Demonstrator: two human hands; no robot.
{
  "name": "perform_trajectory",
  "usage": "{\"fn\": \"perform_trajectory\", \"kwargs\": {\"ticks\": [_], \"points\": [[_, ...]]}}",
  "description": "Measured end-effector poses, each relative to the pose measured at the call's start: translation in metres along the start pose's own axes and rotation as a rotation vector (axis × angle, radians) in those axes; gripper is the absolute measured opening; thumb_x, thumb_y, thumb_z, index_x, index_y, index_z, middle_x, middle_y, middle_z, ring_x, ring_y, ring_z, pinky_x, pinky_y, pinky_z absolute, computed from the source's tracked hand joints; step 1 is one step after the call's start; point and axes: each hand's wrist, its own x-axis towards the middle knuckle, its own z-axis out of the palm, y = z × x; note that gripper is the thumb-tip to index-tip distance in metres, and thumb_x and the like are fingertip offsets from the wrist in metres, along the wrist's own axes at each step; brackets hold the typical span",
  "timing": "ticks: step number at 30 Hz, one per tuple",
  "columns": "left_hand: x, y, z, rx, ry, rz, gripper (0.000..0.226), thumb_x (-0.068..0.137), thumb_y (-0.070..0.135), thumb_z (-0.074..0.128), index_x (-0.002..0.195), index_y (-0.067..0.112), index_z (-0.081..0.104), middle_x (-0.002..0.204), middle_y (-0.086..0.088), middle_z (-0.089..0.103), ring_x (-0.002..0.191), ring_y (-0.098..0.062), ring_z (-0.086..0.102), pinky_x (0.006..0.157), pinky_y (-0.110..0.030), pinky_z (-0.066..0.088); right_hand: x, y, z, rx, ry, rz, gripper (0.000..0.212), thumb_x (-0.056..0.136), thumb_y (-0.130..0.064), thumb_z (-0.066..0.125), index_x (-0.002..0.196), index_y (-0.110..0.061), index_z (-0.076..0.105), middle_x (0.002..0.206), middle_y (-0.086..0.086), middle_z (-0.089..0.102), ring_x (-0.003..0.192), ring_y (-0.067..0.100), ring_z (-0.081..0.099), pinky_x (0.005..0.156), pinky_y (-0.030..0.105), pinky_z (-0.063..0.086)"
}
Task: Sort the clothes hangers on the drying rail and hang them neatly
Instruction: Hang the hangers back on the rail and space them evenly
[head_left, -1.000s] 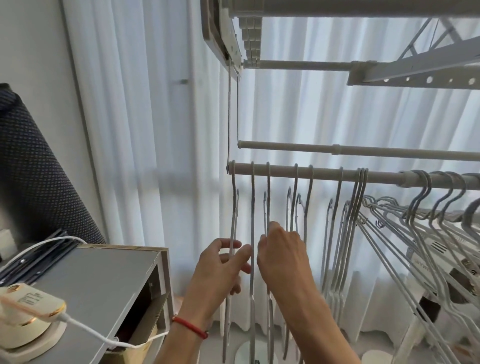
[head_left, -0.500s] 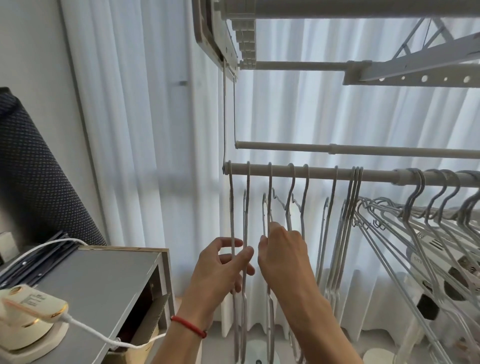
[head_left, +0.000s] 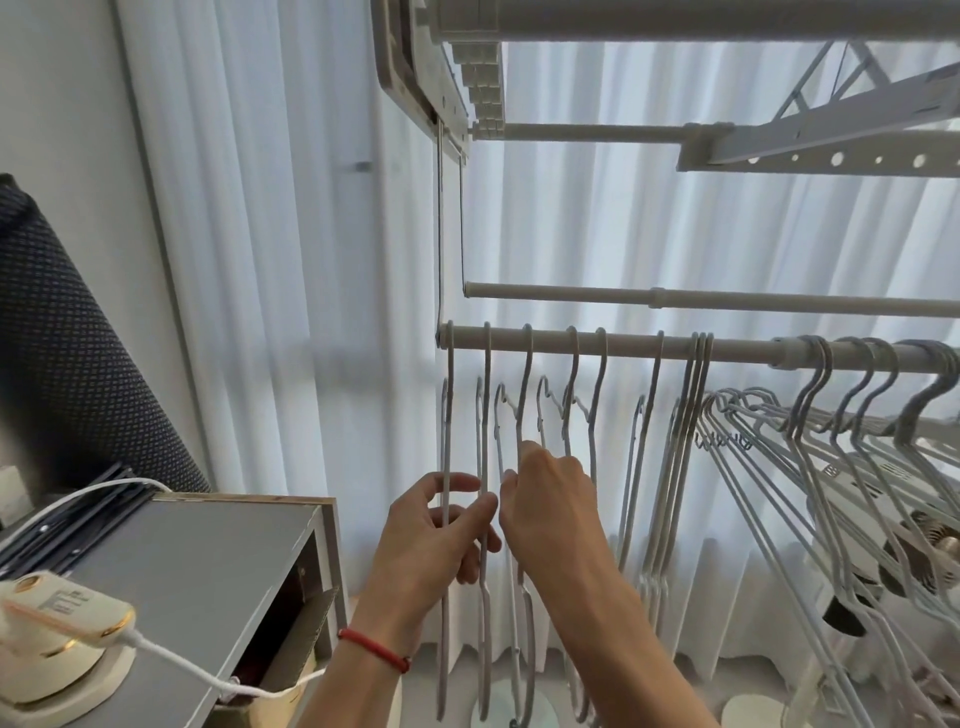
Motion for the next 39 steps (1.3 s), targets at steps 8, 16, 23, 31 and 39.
{"fn": "perform_trajectory", "kwargs": {"ticks": [8,16,23,31,39], "points": [[-0.006,0.007,0.000,0.159,0.036,-0.035,0.038,0.089,0.048,0.069,0.117,0.026,0.058,0.080,-0.004,0.076,0.056,-0.014,0.063,0.063,-0.035,0.059,-0.006,0.006,-0.006,0.035,0.069,-0.028,0.020,0.106,-0.032,0.049,0.113,-0.014,0.055,0.086,0.000,0.062,0.077,0.016,0.061,0.064,0.025,0.047],[-0.032,0.054,0.043,0.580,0.319,0.667,0.020,0.091,0.022,0.065,0.111,0.025,0.067,0.104,0.015,0.067,0.091,0.004,0.064,0.080,-0.004,0.047,-0.030,0.048,-0.037,0.186,0.510,-0.077,0.031,0.098,-0.020,0.061,0.129,-0.014,0.063,0.119,0.002,0.062,0.099,0.020,0.064,0.086,0.030,0.049],[-0.008,0.057,0.097,0.705,0.103,0.426,0.042,0.096,0.010,0.063,0.137,0.019,0.060,0.139,0.005,0.059,0.125,-0.010,0.058,0.109,-0.025,0.044,-0.015,0.062,-0.043,0.070,0.126,0.025,0.033,0.102,-0.019,0.049,0.133,-0.008,0.052,0.108,0.009,0.070,0.109,0.029,0.063,0.081,0.034,0.043],[-0.002,0.047,0.099,0.787,0.177,0.412,0.039,0.097,0.019,0.062,0.136,0.018,0.060,0.136,0.002,0.060,0.118,-0.014,0.062,0.106,-0.026,0.046,-0.009,0.067,-0.036,0.071,0.121,0.003,0.026,0.100,-0.016,0.045,0.118,-0.004,0.061,0.088,0.011,0.072,0.088,0.031,0.061,0.065,0.038,0.035],[0.034,0.073,0.114,1.081,0.306,0.444,0.017,0.098,0.021,0.062,0.102,0.007,0.070,0.098,-0.011,0.075,0.094,-0.027,0.072,0.078,-0.030,0.053,-0.010,0.065,-0.032,0.145,0.147,-0.020,0.023,0.096,-0.014,0.048,0.109,-0.009,0.067,0.066,0.011,0.066,0.074,0.032,0.060,0.073,0.043,0.049]]}}
